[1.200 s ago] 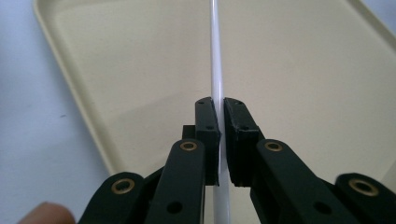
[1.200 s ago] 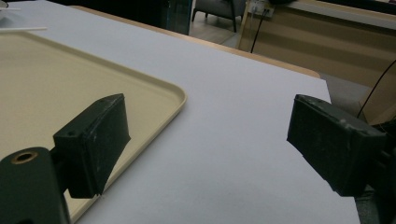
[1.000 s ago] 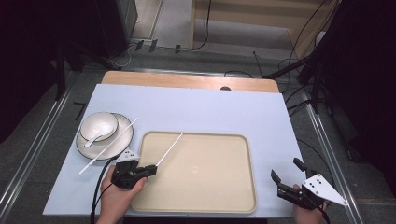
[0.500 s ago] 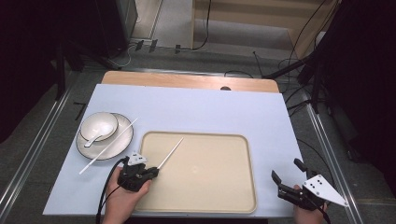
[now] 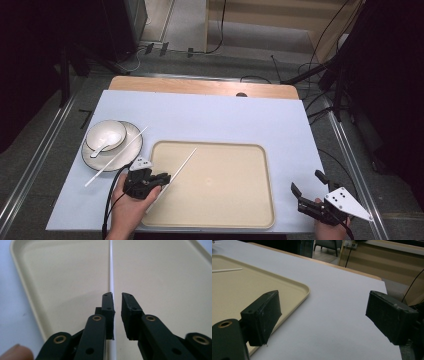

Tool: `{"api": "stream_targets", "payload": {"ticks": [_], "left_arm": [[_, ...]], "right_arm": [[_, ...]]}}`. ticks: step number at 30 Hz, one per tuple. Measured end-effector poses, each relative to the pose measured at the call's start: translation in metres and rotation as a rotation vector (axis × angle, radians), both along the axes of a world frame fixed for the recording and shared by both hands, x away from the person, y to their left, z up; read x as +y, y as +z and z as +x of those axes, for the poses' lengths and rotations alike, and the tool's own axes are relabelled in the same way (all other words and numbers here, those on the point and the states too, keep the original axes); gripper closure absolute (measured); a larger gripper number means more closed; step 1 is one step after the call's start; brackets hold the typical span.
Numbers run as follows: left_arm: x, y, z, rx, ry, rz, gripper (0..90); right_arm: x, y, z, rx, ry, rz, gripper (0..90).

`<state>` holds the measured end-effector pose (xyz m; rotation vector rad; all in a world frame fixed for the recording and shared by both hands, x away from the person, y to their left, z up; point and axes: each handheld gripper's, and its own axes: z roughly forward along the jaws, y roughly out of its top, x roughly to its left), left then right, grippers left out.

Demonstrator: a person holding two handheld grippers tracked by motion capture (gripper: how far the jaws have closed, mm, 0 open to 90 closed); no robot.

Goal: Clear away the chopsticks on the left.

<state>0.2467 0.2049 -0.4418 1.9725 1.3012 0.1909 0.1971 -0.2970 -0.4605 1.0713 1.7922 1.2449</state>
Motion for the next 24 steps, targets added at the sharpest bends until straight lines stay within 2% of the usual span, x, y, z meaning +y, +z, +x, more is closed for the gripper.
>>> {"api": "stream_targets", "payload": {"ticks": [3, 7, 9, 12, 14, 16, 24], "left_arm": [[-0.01, -0.001, 0.009, -0.003, -0.058, -0.007, 89.5], [-0.028, -0.005, 0.022, -0.003, -0.104, 0.008, 90.0], [-0.035, -0.007, 0.027, -0.001, -0.092, 0.035, 90.0], [-0.042, -0.009, 0.033, 0.001, -0.106, 0.069, 90.0], [-0.043, -0.011, 0.036, 0.006, -0.108, 0.075, 90.0], [-0.043, -0.014, 0.037, 0.008, -0.096, 0.108, 90.0], [-0.029, -0.014, 0.041, 0.027, -0.036, 0.118, 90.0]], "right_arm": [[-0.001, -0.001, 0.0, 0.002, -0.005, 0.004, 13.0], [-0.001, 0.0, -0.001, 0.0, -0.003, 0.001, 13.0], [0.0, 0.0, -0.002, 0.004, -0.004, 0.0, 13.0], [0.001, 0.0, -0.002, 0.002, -0.004, 0.0, 13.0], [0.001, 0.0, -0.003, 0.001, -0.004, 0.0, 13.0], [0.001, 0.0, -0.003, 0.003, -0.005, 0.0, 13.0], [0.0, -0.001, -0.003, 0.007, -0.007, 0.0, 13.0]]}}
